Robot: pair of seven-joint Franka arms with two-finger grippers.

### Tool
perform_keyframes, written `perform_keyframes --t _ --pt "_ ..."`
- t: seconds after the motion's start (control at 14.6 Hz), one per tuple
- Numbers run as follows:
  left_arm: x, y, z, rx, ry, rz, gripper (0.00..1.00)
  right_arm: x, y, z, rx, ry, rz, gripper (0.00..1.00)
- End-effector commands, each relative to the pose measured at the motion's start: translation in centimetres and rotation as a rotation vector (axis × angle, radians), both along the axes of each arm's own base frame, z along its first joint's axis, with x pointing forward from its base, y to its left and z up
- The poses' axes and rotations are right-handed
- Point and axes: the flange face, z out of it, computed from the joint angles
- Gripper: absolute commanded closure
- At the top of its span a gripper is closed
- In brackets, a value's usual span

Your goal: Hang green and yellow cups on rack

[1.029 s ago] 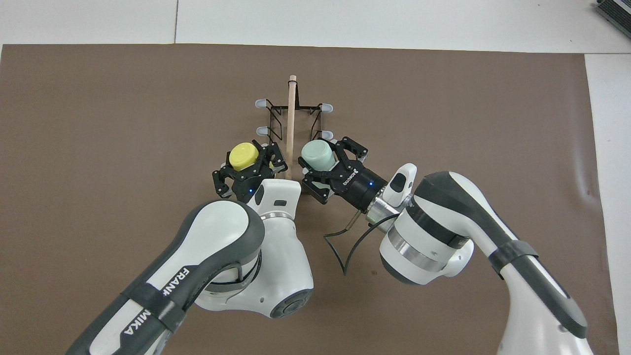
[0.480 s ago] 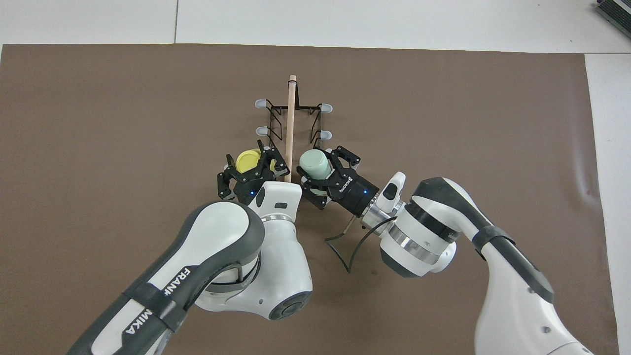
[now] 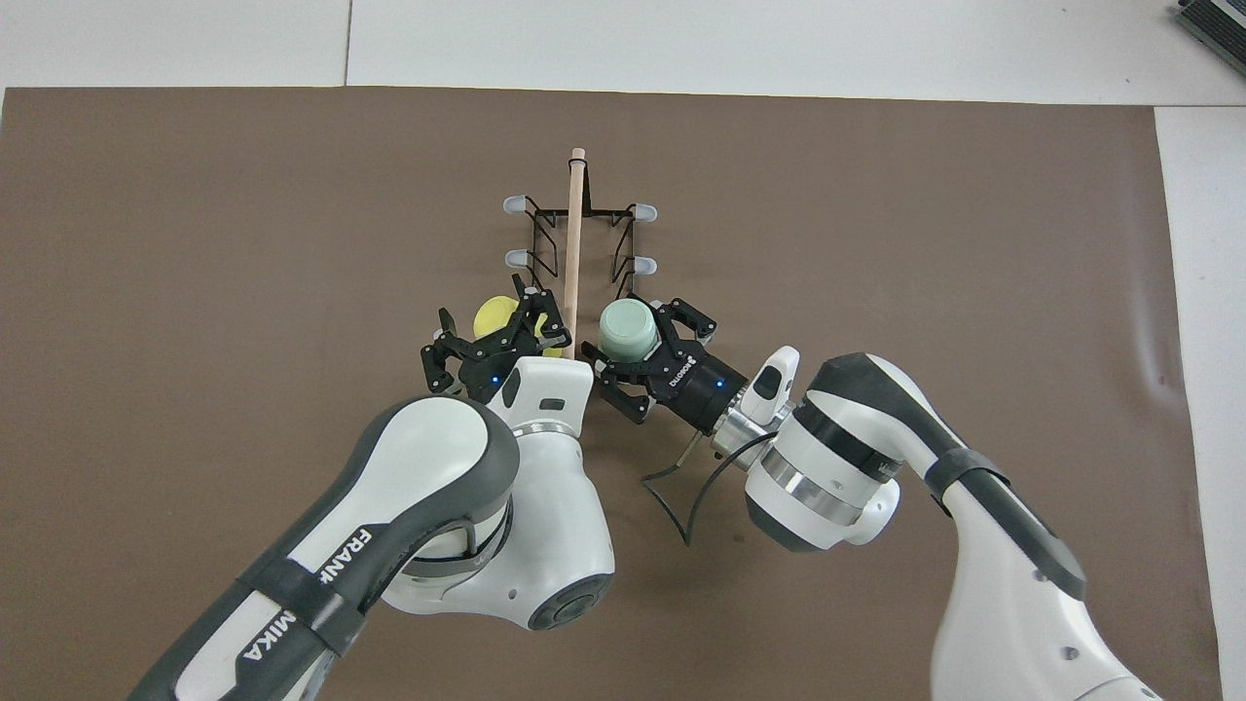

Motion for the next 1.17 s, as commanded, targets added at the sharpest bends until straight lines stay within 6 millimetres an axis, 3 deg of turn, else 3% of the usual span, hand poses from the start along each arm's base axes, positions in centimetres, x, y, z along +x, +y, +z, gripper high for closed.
perform_keyframes --t 0.0,0.27,0.41,0.69,0.82,1.1 --pt "1.3 1.3 2.1 0.009 -0.007 0.001 0.0 -1.5 -0.1 3.3 -0.032 0.06 -0.083 0.0" --pt "4.4 2.6 5.4 0.025 0.095 0.007 0.0 -1.7 -0.6 4.6 -0.071 0.047 -0.08 0.0" --pt "6.3 4.4 7.1 0.03 0.145 -0.002 0.0 -1.4 -1.5 6.7 -0.136 -0.008 -0.052 0.0" --pt "9.9 9.4 10.3 0.03 0.255 -0.046 0.0 -2.0 -3.3 11.3 -0.27 -0.04 -0.088 0.0" --pt "11.0 11.8 11.9 0.032 0.329 -0.085 0.0 -3.2 -2.3 13.3 -0.335 -0.014 -0.118 0.0" --pt "12.2 18.4 14.8 0.014 0.435 -0.156 0.0 -1.4 -4.5 15.7 -0.49 -0.139 -0.089 0.0"
